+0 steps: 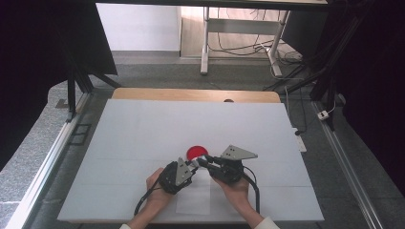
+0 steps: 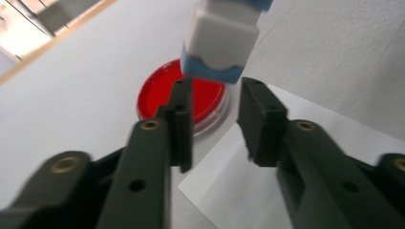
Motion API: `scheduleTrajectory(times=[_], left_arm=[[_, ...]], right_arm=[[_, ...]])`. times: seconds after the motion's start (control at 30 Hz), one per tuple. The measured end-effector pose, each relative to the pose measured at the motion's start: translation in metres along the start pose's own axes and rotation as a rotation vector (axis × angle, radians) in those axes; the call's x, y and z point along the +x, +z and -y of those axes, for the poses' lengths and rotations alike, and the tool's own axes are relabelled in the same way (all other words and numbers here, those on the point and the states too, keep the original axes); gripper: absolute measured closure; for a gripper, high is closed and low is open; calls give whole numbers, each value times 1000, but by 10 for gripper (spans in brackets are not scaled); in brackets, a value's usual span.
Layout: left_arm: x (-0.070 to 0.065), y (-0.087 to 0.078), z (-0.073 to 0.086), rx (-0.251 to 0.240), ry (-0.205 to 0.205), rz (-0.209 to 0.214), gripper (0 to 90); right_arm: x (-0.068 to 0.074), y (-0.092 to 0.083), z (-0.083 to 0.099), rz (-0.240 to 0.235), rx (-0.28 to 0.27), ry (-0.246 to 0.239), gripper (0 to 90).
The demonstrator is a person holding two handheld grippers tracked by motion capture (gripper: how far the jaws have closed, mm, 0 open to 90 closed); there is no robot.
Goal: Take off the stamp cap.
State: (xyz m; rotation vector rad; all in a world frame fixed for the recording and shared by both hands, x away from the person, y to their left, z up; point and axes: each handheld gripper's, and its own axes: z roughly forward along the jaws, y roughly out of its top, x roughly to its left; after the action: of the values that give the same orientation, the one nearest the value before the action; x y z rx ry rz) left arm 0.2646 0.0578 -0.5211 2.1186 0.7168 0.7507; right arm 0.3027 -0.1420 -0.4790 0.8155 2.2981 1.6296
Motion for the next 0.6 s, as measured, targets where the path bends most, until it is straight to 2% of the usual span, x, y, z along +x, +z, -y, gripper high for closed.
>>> scheduleTrajectory(times=[0.07, 0.23, 0.37, 0.47, 0.6], left_arm=[[-1, 0, -1, -3, 5, -19, 580], [2, -2, -1, -18, -2, -39, 534], [0, -2, -1, -35, 22, -34, 556], [-1, -2, -1, -39, 37, -23, 611], [0, -2, -1, -37, 18, -5, 631]], right_arm=[[1, 1, 0, 0, 8, -2, 752], [1, 3, 1, -6, 28, 3, 752], [0, 3, 1, -11, 30, 15, 752], [0, 4, 1, -14, 34, 25, 752], [0, 4, 1, -11, 34, 26, 752]])
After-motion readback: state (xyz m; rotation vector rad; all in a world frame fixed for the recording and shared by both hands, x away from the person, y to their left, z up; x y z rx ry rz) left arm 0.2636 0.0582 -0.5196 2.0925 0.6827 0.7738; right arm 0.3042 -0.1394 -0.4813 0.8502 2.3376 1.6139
